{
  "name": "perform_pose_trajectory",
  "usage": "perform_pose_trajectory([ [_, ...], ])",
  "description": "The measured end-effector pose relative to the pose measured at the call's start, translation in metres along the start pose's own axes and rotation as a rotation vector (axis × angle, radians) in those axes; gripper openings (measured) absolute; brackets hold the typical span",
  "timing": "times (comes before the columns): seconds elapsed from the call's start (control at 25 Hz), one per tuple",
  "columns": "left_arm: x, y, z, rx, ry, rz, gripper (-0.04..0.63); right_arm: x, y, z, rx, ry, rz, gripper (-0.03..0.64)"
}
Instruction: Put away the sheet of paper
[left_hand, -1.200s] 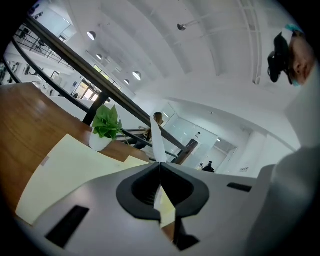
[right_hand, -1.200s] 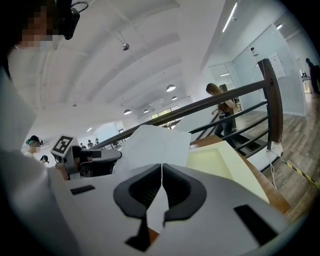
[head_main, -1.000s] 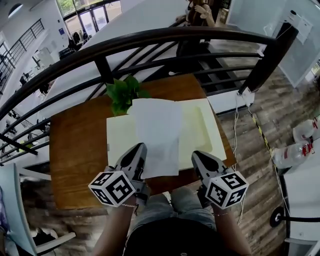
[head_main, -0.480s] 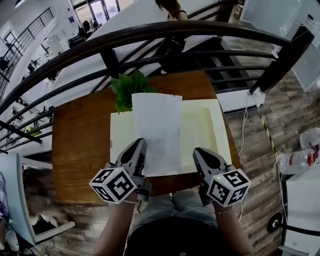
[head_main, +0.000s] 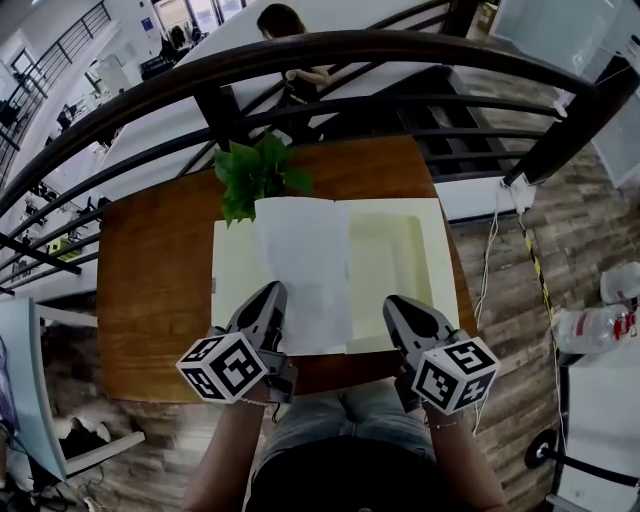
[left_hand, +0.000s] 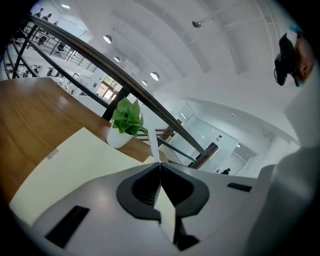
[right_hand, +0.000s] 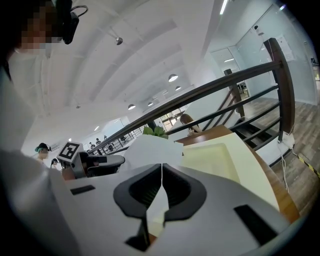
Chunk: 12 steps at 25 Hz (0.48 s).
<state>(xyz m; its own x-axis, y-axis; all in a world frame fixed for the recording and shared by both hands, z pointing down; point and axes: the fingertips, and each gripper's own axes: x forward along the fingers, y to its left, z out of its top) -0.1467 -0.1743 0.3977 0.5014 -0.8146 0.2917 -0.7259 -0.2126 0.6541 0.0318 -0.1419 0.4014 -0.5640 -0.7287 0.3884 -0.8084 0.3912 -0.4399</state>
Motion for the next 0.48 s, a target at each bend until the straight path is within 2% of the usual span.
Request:
perform_pose_trajectory([
  [0.48,0.004,0.027,-0.025,-0.04,0.075,0.075,0.02,0.004,-0.011,-0.011,0.02,0.038,0.002,0.028],
])
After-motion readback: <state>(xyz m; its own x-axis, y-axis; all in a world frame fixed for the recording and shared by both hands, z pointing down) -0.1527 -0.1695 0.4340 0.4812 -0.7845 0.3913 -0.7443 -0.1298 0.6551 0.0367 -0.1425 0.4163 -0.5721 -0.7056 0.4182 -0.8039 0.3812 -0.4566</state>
